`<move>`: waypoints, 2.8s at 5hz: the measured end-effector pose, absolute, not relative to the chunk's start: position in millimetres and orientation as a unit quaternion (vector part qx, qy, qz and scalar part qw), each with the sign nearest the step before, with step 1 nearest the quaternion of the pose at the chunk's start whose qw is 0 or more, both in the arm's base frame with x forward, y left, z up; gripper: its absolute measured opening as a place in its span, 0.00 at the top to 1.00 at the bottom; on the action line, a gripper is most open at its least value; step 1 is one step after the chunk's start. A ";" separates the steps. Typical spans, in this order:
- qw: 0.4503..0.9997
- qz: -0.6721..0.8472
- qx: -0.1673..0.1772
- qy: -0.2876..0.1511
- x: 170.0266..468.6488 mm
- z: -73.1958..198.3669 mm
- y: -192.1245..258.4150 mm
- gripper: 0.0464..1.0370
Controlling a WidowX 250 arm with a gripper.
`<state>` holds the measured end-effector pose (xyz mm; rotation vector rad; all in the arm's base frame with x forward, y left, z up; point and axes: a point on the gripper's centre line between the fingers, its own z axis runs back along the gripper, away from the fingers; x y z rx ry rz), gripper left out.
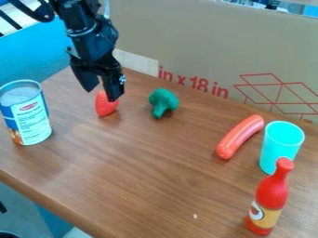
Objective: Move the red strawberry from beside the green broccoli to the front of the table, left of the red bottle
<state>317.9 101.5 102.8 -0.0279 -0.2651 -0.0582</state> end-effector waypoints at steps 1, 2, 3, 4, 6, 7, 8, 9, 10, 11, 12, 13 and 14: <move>0.994 -0.001 -0.004 -0.110 328.0 77.9 117.0 0.03; 0.995 0.016 0.014 -0.096 341.3 69.0 126.1 0.03; 0.996 0.029 0.036 -0.079 343.3 63.8 130.5 0.03; 0.996 0.036 0.036 -0.067 344.1 58.1 132.5 0.03; 0.998 0.040 0.012 -0.054 342.5 44.2 132.4 0.03; 0.998 0.043 0.007 -0.050 349.5 36.4 135.7 0.03; 0.997 0.059 0.015 -0.040 363.1 30.9 145.0 0.04; 0.997 0.058 0.006 -0.050 370.2 29.9 144.6 0.11; 0.997 0.052 0.002 -0.052 367.6 30.1 141.4 0.23; 0.997 0.056 -0.008 -0.049 353.0 31.5 134.3 0.23; 0.997 0.054 -0.025 -0.057 336.0 57.4 121.7 0.23; 0.998 0.006 -0.037 -0.057 320.0 99.0 105.3 0.23; 0.997 -0.048 -0.067 0.013 293.9 95.3 81.4 0.23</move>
